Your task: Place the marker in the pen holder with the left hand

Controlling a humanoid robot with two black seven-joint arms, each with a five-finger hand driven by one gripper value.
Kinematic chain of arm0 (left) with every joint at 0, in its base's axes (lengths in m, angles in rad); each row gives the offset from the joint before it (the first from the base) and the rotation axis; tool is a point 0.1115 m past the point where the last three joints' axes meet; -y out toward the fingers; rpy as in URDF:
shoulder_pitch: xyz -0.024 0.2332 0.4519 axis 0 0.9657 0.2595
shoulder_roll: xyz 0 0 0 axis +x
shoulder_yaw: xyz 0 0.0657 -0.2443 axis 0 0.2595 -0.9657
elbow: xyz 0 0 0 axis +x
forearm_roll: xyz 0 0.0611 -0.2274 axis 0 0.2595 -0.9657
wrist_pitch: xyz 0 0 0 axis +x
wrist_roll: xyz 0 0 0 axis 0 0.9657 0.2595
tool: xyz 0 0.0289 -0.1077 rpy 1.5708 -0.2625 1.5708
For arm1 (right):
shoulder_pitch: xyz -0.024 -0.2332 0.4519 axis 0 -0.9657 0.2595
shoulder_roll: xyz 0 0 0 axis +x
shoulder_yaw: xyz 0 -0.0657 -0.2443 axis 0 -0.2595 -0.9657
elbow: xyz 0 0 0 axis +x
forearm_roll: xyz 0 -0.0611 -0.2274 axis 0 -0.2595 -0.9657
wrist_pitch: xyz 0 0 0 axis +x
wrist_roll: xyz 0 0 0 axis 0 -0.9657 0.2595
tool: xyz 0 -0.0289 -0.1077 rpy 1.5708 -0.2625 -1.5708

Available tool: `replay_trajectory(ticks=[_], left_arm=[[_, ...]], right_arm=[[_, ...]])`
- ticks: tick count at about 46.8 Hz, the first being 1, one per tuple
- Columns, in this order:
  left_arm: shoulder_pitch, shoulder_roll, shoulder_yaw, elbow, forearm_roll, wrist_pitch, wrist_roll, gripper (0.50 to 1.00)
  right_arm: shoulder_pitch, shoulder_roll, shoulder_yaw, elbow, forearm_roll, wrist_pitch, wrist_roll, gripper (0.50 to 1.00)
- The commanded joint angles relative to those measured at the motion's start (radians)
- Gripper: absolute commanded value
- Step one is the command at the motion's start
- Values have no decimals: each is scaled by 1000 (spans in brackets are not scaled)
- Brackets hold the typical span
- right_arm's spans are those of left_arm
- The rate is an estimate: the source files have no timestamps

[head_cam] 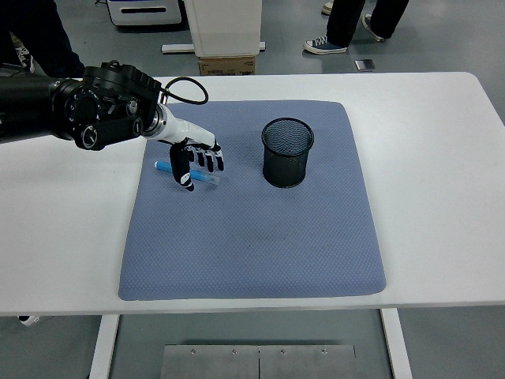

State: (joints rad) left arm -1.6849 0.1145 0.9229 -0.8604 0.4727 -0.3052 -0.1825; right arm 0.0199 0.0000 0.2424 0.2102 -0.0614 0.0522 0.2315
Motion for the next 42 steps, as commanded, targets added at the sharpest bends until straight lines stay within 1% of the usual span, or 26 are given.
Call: replay_trajectory(ticks=[1, 3, 6, 8, 13, 18, 22, 23, 27, 29, 42], left_arm=[[5, -1, 1, 0, 24, 1, 0, 792], [7, -1, 1, 0, 35, 2, 0, 769], [8, -1, 1, 0, 37, 3, 0, 757], [8, -3, 1, 0, 37, 5, 0, 725], [8, -6, 1, 0, 37, 9, 0, 707], [8, -7, 1, 0, 38, 12, 0, 678], [8, -7, 1, 0, 53, 15, 0, 672], [8, -7, 1, 0, 61, 20, 0, 663], [11, -10, 1, 0, 79, 54, 0, 663], [11, -10, 1, 0, 79, 61, 0, 663], [21, -12, 1, -2, 81, 66, 0, 663]], right_arm=[[0, 0, 0, 0, 0, 0, 0, 1000], [0, 0, 0, 0, 0, 0, 0, 1000], [0, 0, 1, 0, 0, 0, 0, 1000], [0, 0, 0, 0, 0, 0, 0, 1000], [0, 0, 0, 0, 0, 0, 0, 1000], [0, 0, 0, 0, 0, 0, 0, 1000], [0, 0, 0, 0, 0, 0, 0, 1000], [0, 0, 0, 0, 0, 0, 0, 1000], [0, 0, 0, 0, 0, 0, 0, 1000], [0, 0, 0, 0, 0, 0, 0, 1000], [0, 0, 0, 0, 0, 0, 0, 1000]])
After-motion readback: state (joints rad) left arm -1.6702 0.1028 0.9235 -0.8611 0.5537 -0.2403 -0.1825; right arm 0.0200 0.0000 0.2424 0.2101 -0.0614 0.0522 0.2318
